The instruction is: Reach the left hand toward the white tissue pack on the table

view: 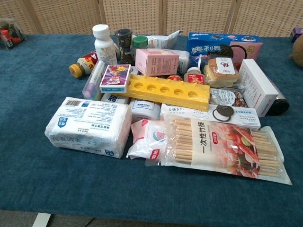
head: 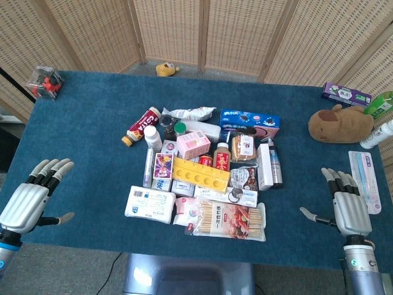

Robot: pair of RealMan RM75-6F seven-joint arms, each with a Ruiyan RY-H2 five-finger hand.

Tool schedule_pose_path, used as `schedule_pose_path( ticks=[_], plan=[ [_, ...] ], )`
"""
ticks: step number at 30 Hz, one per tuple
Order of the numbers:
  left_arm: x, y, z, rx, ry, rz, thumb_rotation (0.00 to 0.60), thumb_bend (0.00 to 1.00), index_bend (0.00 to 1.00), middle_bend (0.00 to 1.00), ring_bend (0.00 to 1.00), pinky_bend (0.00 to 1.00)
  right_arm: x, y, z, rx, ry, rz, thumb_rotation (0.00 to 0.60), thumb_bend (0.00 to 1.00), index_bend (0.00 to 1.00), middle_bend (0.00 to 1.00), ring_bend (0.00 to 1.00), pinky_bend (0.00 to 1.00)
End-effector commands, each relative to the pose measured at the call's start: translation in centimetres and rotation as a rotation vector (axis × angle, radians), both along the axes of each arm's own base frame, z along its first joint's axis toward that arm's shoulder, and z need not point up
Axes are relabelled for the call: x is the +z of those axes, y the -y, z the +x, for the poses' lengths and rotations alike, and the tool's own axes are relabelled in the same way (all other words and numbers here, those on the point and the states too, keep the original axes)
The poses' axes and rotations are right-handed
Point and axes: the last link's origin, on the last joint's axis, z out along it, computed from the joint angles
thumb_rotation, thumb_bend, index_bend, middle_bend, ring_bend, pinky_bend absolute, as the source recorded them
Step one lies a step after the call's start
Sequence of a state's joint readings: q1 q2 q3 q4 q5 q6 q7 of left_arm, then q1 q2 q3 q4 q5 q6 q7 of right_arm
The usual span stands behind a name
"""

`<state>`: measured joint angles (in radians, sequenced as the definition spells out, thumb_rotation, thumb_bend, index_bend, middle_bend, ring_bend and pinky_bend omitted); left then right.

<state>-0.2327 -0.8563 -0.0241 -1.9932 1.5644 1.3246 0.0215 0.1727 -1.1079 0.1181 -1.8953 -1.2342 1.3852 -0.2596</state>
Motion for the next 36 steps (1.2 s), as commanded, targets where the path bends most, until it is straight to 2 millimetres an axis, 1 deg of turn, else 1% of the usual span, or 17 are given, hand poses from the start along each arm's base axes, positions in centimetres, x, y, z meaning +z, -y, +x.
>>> schedule_pose_path(
  ticks=[1, 6, 10, 13, 16, 26, 32, 36],
  plan=[
    [-0.1, -0.1, 0.1, -0.002, -0.003, -0.007, 0.600, 0.00, 0.05, 0.00, 0.00, 0.00, 0.0, 0.1, 0.0, 0.000, 0.003, 0.000, 0.336, 0.06, 0.00, 0.00, 0.00, 0.00],
    [-0.6, -0.2, 0.3, -0.007, -0.007, -0.031, 0.600, 0.00, 0.06, 0.00, 0.00, 0.00, -0.4, 0.2, 0.2, 0.011, 0.012, 0.019, 0.335, 0.06, 0.00, 0.00, 0.00, 0.00],
    [-1.1, 0.0, 0.9, -0.031, -0.013, -0.089, 0.600, 0.00, 0.06, 0.00, 0.00, 0.00, 0.0, 0.2, 0.2, 0.014, 0.018, 0.007, 0.335, 0.06, 0.00, 0.00, 0.00, 0.00],
    [-2.1, -0.1, 1.0, -0.049, -0.044, -0.133, 0.600, 0.00, 0.06, 0.00, 0.00, 0.00, 0.3, 0.0, 0.2, 0.016, 0.024, -0.005, 0.331, 0.06, 0.00, 0.00, 0.00, 0.00],
    [-3.6, 0.0, 1.1, -0.055, -0.070, -0.182, 0.600, 0.00, 0.06, 0.00, 0.00, 0.00, 0.4, -0.4, 0.0, 0.009, 0.027, -0.007, 0.334, 0.06, 0.00, 0.00, 0.00, 0.00],
    [-10.1, 0.0, 1.9, -0.093, -0.112, -0.330, 0.600, 0.00, 0.06, 0.00, 0.00, 0.00, 1.4, -1.0, -0.5, -0.007, 0.028, -0.037, 0.335, 0.06, 0.00, 0.00, 0.00, 0.00],
    [-12.6, -0.7, 2.6, -0.114, -0.113, -0.354, 0.600, 0.00, 0.06, 0.00, 0.00, 0.00, 1.9, -1.5, -1.2, -0.028, 0.028, -0.047, 0.338, 0.06, 0.00, 0.00, 0.00, 0.00],
    [-13.6, -1.2, 3.1, -0.119, -0.111, -0.365, 0.600, 0.00, 0.06, 0.00, 0.00, 0.00, 2.2, -1.7, -1.5, -0.035, 0.031, -0.057, 0.334, 0.06, 0.00, 0.00, 0.00, 0.00]
  ],
)
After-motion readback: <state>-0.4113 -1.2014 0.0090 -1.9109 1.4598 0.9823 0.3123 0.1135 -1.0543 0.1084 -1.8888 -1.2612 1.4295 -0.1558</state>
